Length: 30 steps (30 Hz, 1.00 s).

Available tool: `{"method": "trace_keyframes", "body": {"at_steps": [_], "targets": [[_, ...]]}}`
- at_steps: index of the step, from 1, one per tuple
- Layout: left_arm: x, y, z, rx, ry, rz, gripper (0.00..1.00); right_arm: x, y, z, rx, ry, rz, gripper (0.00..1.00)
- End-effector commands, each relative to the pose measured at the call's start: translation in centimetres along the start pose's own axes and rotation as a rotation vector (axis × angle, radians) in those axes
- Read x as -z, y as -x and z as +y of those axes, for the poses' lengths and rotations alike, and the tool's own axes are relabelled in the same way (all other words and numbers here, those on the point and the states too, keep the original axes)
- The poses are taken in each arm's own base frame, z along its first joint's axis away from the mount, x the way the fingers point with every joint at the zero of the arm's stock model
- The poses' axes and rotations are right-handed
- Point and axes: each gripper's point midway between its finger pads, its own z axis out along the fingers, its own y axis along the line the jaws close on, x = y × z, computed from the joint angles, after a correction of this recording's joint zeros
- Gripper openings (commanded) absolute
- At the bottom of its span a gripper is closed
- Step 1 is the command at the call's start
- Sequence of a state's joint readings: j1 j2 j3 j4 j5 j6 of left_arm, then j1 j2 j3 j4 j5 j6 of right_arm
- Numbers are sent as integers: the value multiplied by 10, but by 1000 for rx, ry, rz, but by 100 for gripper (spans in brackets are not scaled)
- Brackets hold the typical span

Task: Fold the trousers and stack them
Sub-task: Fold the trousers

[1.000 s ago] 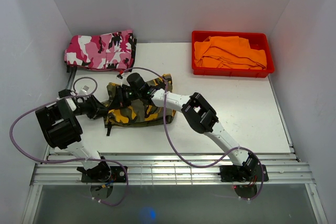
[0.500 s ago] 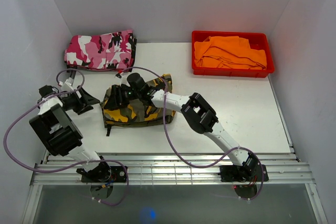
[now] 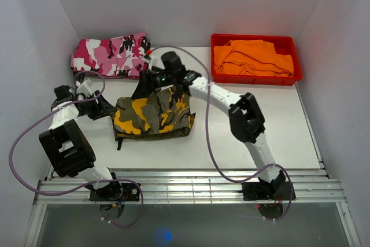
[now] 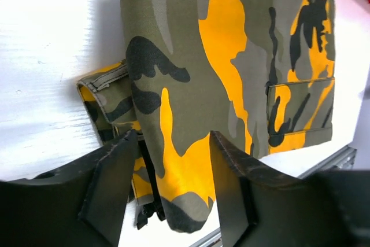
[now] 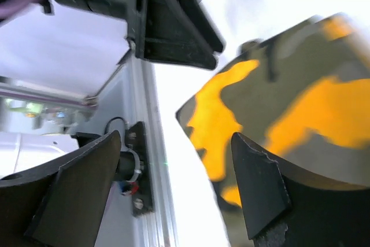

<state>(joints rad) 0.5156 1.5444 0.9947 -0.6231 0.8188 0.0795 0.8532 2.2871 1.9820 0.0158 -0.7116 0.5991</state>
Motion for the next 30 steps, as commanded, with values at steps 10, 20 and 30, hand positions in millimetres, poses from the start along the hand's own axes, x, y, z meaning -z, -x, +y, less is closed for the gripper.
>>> {"method": "trace_keyframes", "body": {"at_steps": [10,20,30], "targets": [[-4,12,13,-51,189,-2,57,241,-89,-114,400,-702,308,90],[-10,34,4,-76,137,-5,62,240,-115,-102,473,-676,222,97],[-35,52,7,-113,171,31,60,230,-101,-110,409,-648,220,98]]}}
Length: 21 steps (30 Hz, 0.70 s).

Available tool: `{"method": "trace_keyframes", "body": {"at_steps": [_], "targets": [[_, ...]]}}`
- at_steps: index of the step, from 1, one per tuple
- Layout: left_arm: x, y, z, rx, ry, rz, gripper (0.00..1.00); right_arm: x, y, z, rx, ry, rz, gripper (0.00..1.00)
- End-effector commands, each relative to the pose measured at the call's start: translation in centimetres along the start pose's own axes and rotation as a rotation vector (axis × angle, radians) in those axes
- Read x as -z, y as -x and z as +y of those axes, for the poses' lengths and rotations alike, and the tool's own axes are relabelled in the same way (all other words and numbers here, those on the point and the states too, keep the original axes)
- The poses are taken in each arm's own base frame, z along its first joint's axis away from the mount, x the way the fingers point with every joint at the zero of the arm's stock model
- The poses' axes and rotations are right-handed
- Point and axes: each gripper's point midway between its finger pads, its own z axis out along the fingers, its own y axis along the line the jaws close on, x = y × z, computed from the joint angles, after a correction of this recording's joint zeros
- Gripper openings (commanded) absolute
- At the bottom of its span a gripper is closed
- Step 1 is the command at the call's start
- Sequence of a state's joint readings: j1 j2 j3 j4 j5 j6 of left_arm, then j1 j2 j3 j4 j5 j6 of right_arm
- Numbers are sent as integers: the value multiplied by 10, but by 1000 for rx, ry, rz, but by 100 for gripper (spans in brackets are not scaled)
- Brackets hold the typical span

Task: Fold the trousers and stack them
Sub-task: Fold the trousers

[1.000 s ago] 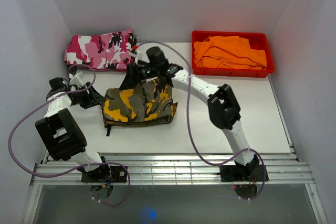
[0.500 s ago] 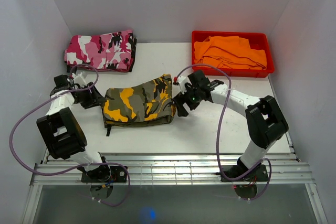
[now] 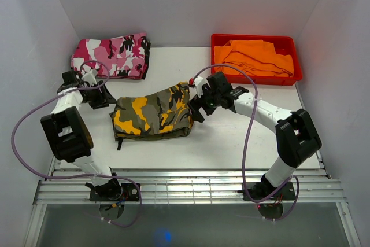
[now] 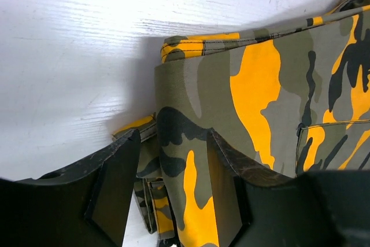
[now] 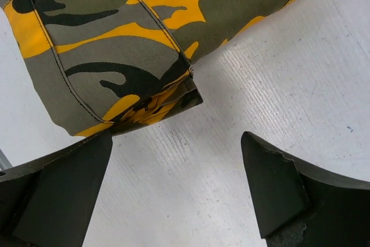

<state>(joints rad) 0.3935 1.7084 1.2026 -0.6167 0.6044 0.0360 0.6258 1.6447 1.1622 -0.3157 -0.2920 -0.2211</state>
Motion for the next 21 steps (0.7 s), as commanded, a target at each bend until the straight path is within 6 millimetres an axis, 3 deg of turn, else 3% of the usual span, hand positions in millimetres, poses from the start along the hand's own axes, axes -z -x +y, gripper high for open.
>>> {"method": "trace_keyframes", "body": {"at_steps": [1,10,13,14,17,18,21], "targets": [[-3,9,-7,-39,16,-7,60,-2,10,-6,-1,4,-25,98],[-29,-7,-7,-31,66,78,56,-13,16,-31,-118,12,-24,98],[-28,-8,-6,-29,80,90,43,-13,19,-38,-148,10,-29,98],[-25,-6,-7,-29,86,92,28,-13,19,-40,-153,8,-31,98],[-14,4,-14,-39,86,74,11,-10,23,-44,-157,-1,-42,98],[-7,8,-22,-47,65,59,0,-9,23,-44,-159,-2,-44,98],[14,17,-51,-8,-10,48,0,-6,25,-47,-160,-8,-51,98]]}}
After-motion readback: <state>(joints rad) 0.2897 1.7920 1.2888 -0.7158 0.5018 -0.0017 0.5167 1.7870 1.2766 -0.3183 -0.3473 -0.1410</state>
